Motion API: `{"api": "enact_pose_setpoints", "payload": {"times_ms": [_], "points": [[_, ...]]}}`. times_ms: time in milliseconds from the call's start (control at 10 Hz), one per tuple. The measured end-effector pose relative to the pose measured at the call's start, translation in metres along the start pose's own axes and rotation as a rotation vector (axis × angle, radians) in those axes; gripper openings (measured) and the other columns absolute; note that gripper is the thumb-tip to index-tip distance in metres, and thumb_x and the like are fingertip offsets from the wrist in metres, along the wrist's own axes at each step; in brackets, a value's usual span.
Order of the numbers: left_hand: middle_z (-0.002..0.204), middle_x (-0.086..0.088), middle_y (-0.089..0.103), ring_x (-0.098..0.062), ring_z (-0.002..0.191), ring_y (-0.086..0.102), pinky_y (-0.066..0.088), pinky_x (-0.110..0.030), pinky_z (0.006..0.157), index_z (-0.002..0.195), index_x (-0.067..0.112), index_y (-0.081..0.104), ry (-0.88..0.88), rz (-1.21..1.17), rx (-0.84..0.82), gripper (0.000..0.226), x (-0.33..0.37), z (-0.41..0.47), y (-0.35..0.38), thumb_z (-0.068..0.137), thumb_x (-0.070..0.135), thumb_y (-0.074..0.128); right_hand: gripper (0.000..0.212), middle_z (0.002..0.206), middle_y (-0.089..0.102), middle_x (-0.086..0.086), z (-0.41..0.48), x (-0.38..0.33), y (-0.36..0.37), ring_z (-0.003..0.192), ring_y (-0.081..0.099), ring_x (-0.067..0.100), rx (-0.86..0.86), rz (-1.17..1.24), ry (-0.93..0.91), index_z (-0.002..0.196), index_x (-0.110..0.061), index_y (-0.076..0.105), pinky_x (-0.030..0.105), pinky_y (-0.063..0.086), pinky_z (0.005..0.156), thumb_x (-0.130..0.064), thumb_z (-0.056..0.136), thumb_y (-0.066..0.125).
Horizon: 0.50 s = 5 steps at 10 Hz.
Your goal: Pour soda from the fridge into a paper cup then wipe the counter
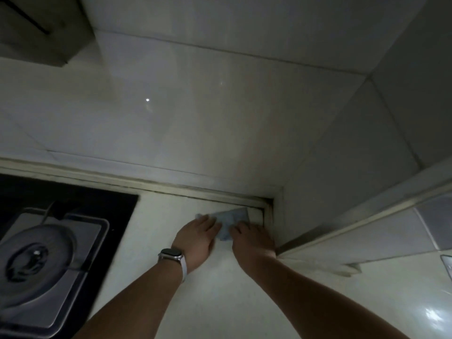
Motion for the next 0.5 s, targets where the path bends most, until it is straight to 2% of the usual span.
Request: {"api": "enact_pose_setpoints", "payload": {"times_ms": [100,200,300,400,500], "points": [[0.135,-0.013,0.06,-0.032,0.124,0.057,0.046,-0.039,0.099,0.132,0.009,0.06,-0.087,-0.064,-0.028,0.046,-0.001,-0.016,0.016,0.087,0.02,0.056,0.056,0.157,0.025,0.004,-0.006,-0.002,0.01,0.141,0.026,0.028,-0.031,0.044,0.054,0.153,-0.021,0.02,0.04,0.023,0.113,-0.022,0.1,0.039],[0.151,-0.011,0.042,-0.031,0.14,0.039,0.036,-0.044,0.109,0.145,0.013,0.043,-0.126,-0.074,-0.183,0.059,0.002,-0.013,0.008,0.094,0.041,0.033,0.059,0.161,0.014,0.004,-0.008,-0.006,0.005,0.145,0.017,0.028,-0.087,0.07,0.074,0.155,-0.02,0.013,0.041,0.021,0.116,-0.023,0.101,0.037],[0.162,-0.005,0.02,-0.028,0.149,0.019,0.02,-0.048,0.117,0.154,0.02,0.022,-0.152,0.011,-0.351,0.062,0.006,-0.009,-0.004,0.098,0.044,0.032,0.057,0.157,0.024,0.005,-0.011,-0.007,-0.007,0.14,0.028,0.028,-0.102,0.091,0.084,0.153,-0.021,0.021,0.042,0.032,0.11,-0.022,0.099,0.04],[0.157,-0.007,0.032,-0.031,0.142,0.034,0.032,-0.048,0.11,0.152,0.023,0.025,-0.145,0.067,-0.371,0.061,0.013,-0.01,-0.024,0.095,0.038,0.042,0.049,0.147,0.036,0.004,-0.023,-0.005,-0.023,0.125,0.045,0.026,-0.142,0.182,0.113,0.145,-0.022,0.035,0.041,0.044,0.099,-0.021,0.097,0.043],[0.13,-0.006,0.059,-0.028,0.113,0.059,0.049,-0.038,0.085,0.135,0.023,0.047,-0.105,0.056,-0.289,0.045,0.028,-0.024,-0.054,0.09,0.03,0.044,0.044,0.144,0.043,0.003,-0.049,-0.006,-0.041,0.121,0.052,0.025,-0.104,0.279,0.113,0.139,-0.023,0.042,0.038,0.048,0.094,-0.021,0.095,0.041]]}}
Point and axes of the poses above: each hand's wrist, its own z-axis towards the middle knuckle, its own y-axis out of the palm, x = y × z, the point moved 3 cm from there along z, towards the middle knuckle
